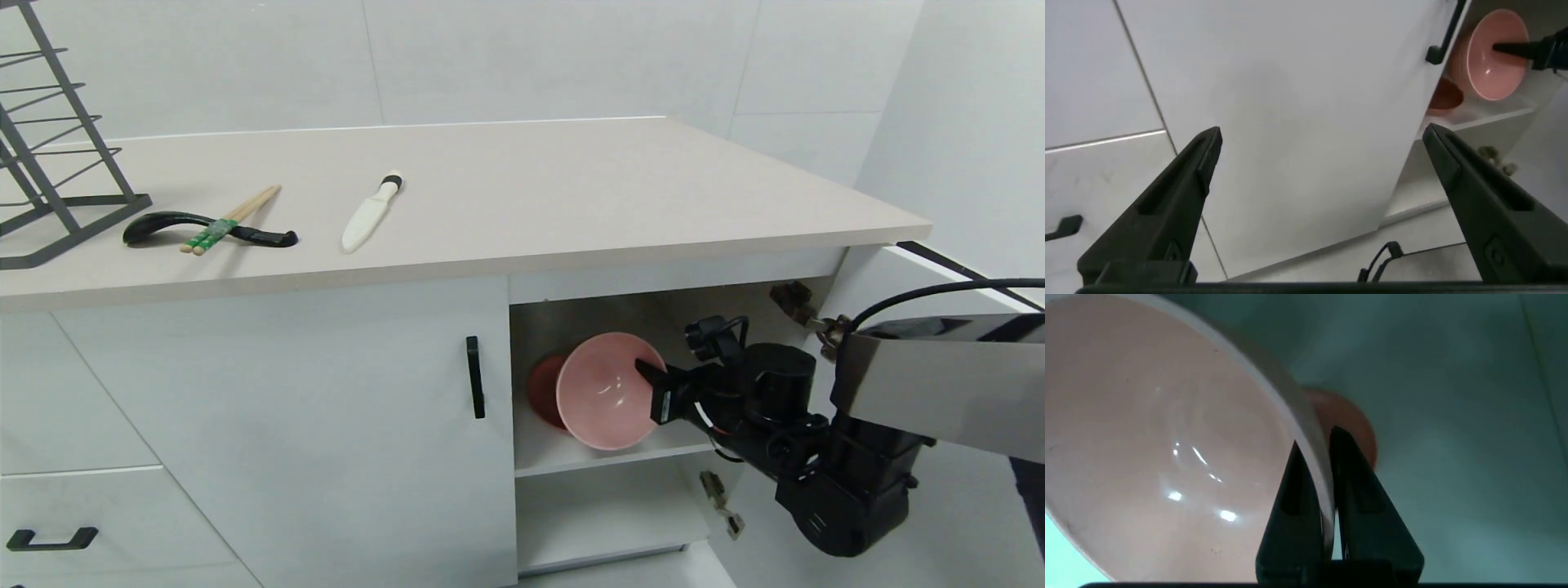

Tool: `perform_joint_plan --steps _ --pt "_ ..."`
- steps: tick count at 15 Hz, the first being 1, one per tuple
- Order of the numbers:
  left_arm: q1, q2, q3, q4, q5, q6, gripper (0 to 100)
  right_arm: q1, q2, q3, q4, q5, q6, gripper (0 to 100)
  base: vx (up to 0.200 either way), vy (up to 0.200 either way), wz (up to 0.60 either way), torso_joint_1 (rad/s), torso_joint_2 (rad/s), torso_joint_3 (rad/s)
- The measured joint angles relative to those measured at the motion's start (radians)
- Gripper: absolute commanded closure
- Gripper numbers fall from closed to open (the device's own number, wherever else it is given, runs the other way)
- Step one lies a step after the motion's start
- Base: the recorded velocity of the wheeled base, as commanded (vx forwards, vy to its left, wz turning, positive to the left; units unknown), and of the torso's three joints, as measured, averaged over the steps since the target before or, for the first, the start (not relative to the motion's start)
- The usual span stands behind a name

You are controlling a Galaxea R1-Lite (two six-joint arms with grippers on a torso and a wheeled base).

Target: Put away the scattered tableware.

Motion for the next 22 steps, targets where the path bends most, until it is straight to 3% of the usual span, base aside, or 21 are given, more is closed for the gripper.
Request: perform_joint_plan --steps 5,7,11,14,16,20,22 --pt "0.006 -0.016 0.0 0.002 0.015 0.057 0 -0.012 0.066 -0.177 0.147 0.019 0.0 100 0.0 0.0 0.0 0.0 0.0 0.0" --pt "0.007 -0.018 0.0 0.003 0.015 0.064 0 -0.013 0.076 -0.267 0.241 0.028 0.0 100 0.0 0.0 0.0 0.0 0.0 0.0" --pt "0.015 -0.024 0.0 0.007 0.009 0.066 0 -0.021 0.096 -0.355 0.305 0.033 0.001 100 0.0 0.0 0.0 0.0 0.0 0.0" --pt "0.043 -0.066 0.0 0.01 -0.045 0.055 0 -0.031 0.117 -0.366 0.321 0.033 0.001 100 0.0 0.0 0.0 0.0 0.0 0.0" --pt "0.048 -0.08 0.0 0.01 -0.051 0.054 0 -0.038 0.13 -0.381 0.347 0.033 0.001 100 0.0 0.0 0.0 0.0 0.0 0.0" --pt "0.05 -0.089 0.0 0.01 -0.052 0.049 0 -0.047 0.141 -0.465 0.482 0.033 0.006 100 0.0 0.0 0.0 0.0 0.0 0.0" --pt "0.05 -0.089 0.0 0.011 -0.06 0.028 0 -0.047 0.143 -0.507 0.536 0.033 0.009 100 0.0 0.0 0.0 0.0 0.0 0.0"
